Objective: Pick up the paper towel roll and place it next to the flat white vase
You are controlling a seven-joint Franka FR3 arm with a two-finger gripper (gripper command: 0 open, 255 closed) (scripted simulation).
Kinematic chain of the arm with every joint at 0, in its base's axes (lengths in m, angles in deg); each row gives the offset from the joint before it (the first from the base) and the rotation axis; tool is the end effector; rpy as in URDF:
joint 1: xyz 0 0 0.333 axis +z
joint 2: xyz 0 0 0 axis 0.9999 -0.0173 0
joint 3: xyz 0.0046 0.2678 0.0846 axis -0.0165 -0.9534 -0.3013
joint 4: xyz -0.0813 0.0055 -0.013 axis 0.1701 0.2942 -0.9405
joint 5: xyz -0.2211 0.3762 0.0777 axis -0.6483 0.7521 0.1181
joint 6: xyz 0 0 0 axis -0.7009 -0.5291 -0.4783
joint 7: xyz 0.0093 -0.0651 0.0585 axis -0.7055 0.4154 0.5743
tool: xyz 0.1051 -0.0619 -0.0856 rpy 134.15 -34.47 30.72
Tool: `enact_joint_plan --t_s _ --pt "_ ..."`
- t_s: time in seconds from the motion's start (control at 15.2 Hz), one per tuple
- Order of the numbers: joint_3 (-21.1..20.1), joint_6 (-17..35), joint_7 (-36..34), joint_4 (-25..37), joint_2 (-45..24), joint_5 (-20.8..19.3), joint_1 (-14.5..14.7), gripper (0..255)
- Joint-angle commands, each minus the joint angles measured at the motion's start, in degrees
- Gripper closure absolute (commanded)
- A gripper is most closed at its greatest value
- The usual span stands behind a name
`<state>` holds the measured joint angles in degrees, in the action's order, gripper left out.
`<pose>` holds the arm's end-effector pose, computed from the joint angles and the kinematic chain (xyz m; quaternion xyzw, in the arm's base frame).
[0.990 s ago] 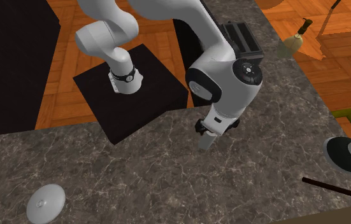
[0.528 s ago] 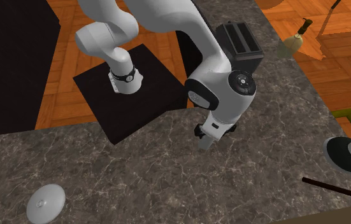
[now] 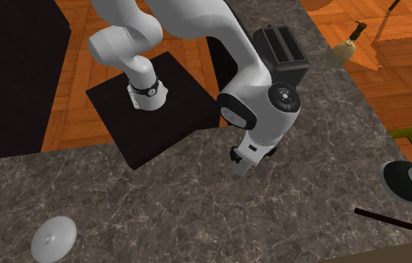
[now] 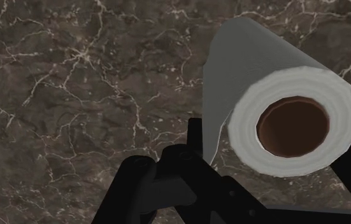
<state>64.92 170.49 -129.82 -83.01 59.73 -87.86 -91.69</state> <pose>0.5693 0.1311 0.1764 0.9671 -0.2540 0.0099 0.0142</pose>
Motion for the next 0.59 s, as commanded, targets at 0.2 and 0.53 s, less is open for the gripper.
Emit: enact_joint_plan --t_s 0.2,0.53 --pt "0.00 -0.02 0.00 0.02 -0.04 -0.01 0.00 255" --pt "-0.09 -0.67 0.21 0.13 0.53 0.28 -0.07 255"
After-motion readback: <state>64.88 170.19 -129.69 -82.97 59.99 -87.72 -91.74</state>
